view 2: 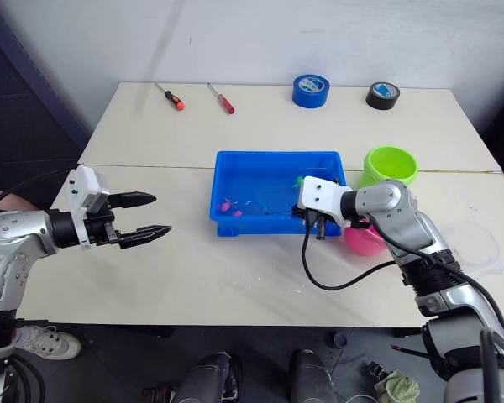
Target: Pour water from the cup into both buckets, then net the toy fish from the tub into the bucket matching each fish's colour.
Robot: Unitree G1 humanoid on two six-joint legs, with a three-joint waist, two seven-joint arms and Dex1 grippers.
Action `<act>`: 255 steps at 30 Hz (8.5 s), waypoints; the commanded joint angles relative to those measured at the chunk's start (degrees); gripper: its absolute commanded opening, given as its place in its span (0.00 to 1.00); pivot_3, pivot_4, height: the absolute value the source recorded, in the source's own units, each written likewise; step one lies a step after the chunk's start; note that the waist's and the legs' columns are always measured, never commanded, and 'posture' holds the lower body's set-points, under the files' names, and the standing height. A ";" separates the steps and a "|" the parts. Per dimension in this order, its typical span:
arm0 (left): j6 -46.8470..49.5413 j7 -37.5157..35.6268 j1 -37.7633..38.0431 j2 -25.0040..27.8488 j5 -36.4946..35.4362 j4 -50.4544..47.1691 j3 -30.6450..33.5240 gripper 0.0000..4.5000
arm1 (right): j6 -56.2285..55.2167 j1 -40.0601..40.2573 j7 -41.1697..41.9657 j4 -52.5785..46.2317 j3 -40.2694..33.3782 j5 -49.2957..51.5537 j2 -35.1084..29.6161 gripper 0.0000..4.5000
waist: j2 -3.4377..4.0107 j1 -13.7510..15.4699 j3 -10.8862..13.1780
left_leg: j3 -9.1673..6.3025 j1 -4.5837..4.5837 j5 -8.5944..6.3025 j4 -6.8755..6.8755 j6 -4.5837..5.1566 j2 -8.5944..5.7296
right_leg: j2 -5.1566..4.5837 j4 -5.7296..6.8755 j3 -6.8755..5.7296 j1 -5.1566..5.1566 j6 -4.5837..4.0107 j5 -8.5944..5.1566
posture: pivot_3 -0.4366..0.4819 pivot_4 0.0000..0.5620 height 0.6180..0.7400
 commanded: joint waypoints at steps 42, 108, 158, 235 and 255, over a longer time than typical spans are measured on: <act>-4.13 1.30 -6.93 -3.31 -0.72 3.16 -3.81 0.99 | 5.55 2.17 -1.14 3.10 -8.97 3.08 -1.99 0.00 | 0.00 0.07 0.00 | 0.05 -0.01 0.00 -0.02 -0.03 0.01 | 0.01 0.02 0.01 -0.05 0.00 0.00 | 0.48 0.27 1.00; -15.79 -18.59 -34.93 -26.70 0.64 31.11 -20.20 0.99 | 43.71 62.94 -13.20 -60.34 -78.07 24.76 -5.17 0.00 | 0.02 2.84 -0.01 | 0.18 0.02 0.04 -0.02 0.07 -0.03 | 0.10 -0.11 0.05 0.08 0.01 0.01 | 0.48 0.27 1.00; -10.93 -6.81 -12.73 -5.21 5.86 15.85 -7.30 0.99 | 22.25 10.09 -11.30 -21.90 -13.34 18.54 -6.41 0.00 | -0.04 0.64 0.02 | 0.37 0.32 0.01 -0.01 0.09 0.06 | 0.03 0.15 0.47 0.02 -0.04 0.00 | 0.48 0.27 1.00; -21.54 -19.16 -39.29 -29.19 4.00 42.25 -17.35 0.99 | 26.90 66.25 -12.50 -58.38 -72.17 10.73 -10.38 0.00 | -0.05 1.75 0.01 | 0.45 0.01 0.05 0.00 0.21 -0.07 | 0.03 -0.17 0.21 0.01 0.03 0.04 | 0.48 0.27 1.00; -23.39 -17.72 -40.26 -28.43 5.13 44.77 -14.63 0.99 | -33.83 70.07 -24.02 -33.46 -70.82 -24.66 -20.66 0.00 | -0.10 1.69 0.03 | 0.53 0.04 0.09 -0.01 0.21 -0.06 | 0.08 -0.32 0.36 0.06 0.03 0.03 | 0.48 0.27 1.00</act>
